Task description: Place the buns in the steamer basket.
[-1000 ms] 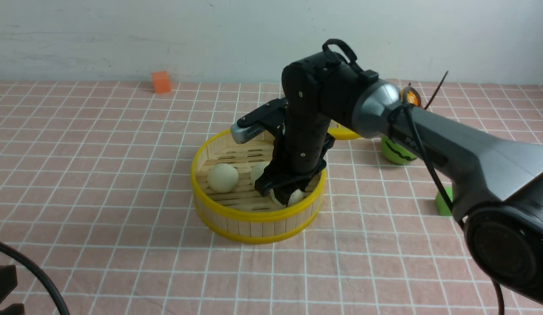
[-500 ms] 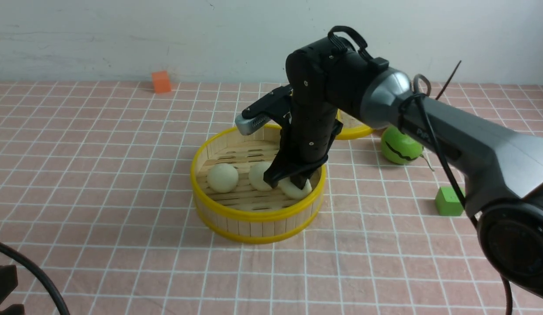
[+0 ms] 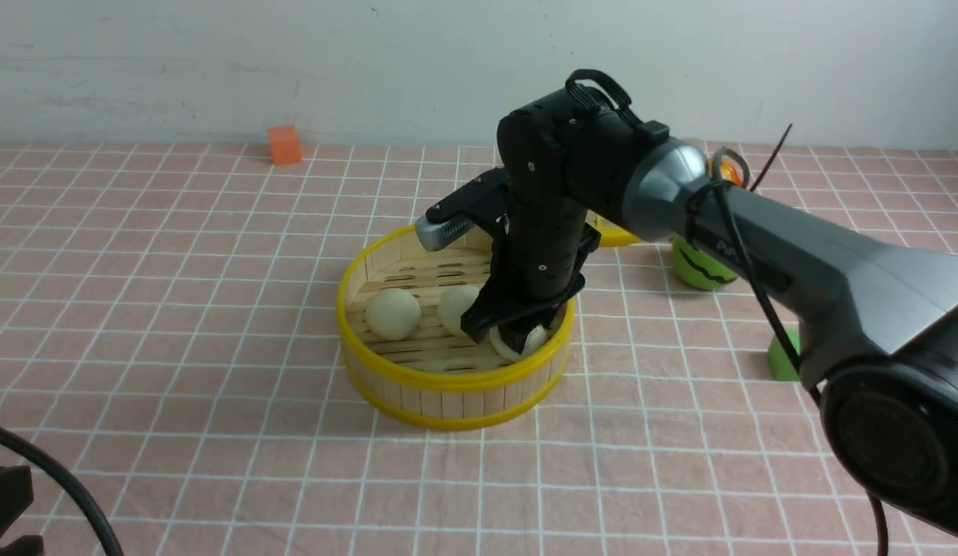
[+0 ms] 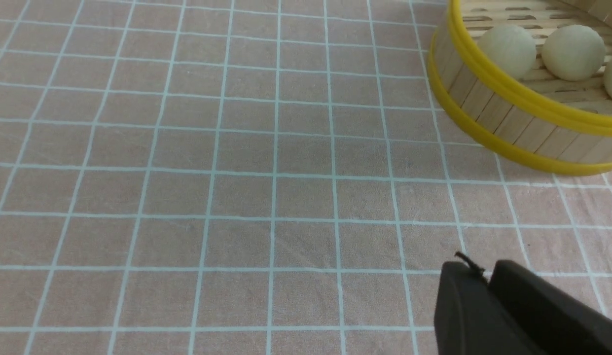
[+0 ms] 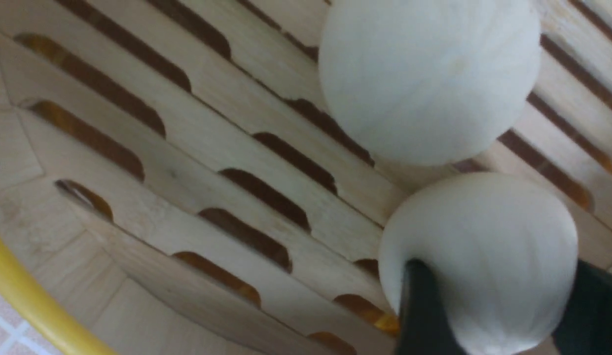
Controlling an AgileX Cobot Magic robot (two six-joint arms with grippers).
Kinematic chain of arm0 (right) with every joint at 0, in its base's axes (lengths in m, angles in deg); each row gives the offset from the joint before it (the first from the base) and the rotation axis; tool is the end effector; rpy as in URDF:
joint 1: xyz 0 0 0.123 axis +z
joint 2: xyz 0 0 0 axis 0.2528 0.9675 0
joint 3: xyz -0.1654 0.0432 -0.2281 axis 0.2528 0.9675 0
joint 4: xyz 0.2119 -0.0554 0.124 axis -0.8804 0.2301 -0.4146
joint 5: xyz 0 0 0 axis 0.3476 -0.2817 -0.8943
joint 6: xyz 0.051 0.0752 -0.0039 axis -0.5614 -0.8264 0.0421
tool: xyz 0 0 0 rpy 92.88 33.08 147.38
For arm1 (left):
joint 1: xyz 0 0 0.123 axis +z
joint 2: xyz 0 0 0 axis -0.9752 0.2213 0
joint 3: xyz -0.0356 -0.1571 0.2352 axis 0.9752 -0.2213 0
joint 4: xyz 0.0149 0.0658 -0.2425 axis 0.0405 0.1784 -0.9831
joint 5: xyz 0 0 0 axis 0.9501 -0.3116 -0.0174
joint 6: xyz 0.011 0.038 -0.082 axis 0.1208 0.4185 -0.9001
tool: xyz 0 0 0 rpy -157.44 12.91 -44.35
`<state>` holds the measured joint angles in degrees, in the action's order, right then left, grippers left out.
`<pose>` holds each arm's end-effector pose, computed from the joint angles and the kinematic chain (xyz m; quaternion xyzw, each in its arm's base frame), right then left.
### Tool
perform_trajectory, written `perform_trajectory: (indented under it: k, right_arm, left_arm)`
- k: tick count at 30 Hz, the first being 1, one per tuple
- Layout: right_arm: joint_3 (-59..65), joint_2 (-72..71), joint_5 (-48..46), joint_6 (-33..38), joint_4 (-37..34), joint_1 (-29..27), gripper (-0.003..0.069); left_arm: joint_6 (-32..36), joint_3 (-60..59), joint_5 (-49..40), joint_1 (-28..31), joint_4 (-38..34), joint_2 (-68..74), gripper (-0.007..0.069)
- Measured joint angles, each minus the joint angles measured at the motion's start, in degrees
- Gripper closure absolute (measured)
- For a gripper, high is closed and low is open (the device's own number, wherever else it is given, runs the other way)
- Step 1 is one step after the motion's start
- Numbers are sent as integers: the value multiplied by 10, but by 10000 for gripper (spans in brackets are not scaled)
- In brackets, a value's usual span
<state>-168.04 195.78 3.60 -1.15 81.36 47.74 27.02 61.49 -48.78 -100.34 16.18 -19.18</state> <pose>0.4244 0.2730 0.2169 -0.3300 0.9321 0.0187 0.1477 0.0971 -0.0214 0.2743 0.0020 0.8645 -0.0825 0.4958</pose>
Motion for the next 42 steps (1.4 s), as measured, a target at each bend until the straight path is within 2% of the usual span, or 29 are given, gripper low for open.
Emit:
perform_trajectory:
  k: [1, 4, 7, 10, 11, 12, 13, 14, 17, 19, 21, 22, 27, 33, 35, 36, 38, 39, 40, 42]
  right_arm:
    - [-7, 0, -1, -2, -1, 0, 214]
    - [-31, -7, -5, -4, -1, 0, 118]
    - [-50, -25, -9, -4, -1, 0, 85]
    - [-52, -63, -13, -4, -1, 0, 99]
    - [-52, -93, -16, -3, -1, 0, 141]
    - [-52, -93, -16, -2, -1, 0, 146]
    - [-52, -132, -16, 0, -2, 0, 214]
    - [-52, -141, -16, 0, -2, 0, 223]
    - [-54, -233, -2, 6, -37, 0, 418]
    - [-56, -258, 0, 18, -52, 0, 489]
    - [-60, -317, -5, 51, -80, 1, 620]
    - [-60, -337, -13, 61, -86, 2, 655]
    - [-46, -411, -27, 70, -79, 2, 675]
    - [161, -539, -8, 63, -72, 2, 668]
    - [258, -595, 52, 56, -65, 2, 666]
    - [391, -656, 141, 51, -53, 2, 665]
    - [459, -692, 212, 46, -44, 2, 665]
    - [566, -747, 314, 40, -36, 2, 664]
    - [579, -761, 327, 39, -35, 2, 664]
    - [738, -838, 497, 26, -32, 2, 662]
  left_arm:
    - [0, 0, 3, 0, 0, 0, 553]
    - [0, 0, 8, 0, -2, -1, 550]
    - [0, 4, 12, 0, -19, -18, 545]
    - [1, 20, 4, 0, -26, -49, 543]
    - [2, 27, 2, 0, -23, -82, 541]
    - [2, 28, 2, 0, -23, -82, 540]
    - [2, 28, -1, 0, -18, -116, 540]
    - [2, 28, -1, 0, -17, -120, 540]
    - [2, 21, -13, 0, -15, -179, 538]
    - [2, 18, -14, 0, -14, -194, 538]
    - [2, 9, -14, 0, -10, -212, 537]
    - [2, 5, -13, 0, -10, -212, 536]
    - [2, -7, -14, 0, -10, -212, 533]
    - [2, -7, -29, 0, -9, -212, 533]
    - [2, -7, -30, 0, -9, -212, 533]
    - [2, -7, -30, 0, -9, -212, 533]
    - [2, -7, -31, 0, -9, -212, 533]
    - [2, -7, -32, 0, -9, -212, 533]
    - [2, -7, -32, 0, -9, -212, 533]
    - [2, -7, -34, 0, -9, -212, 529]
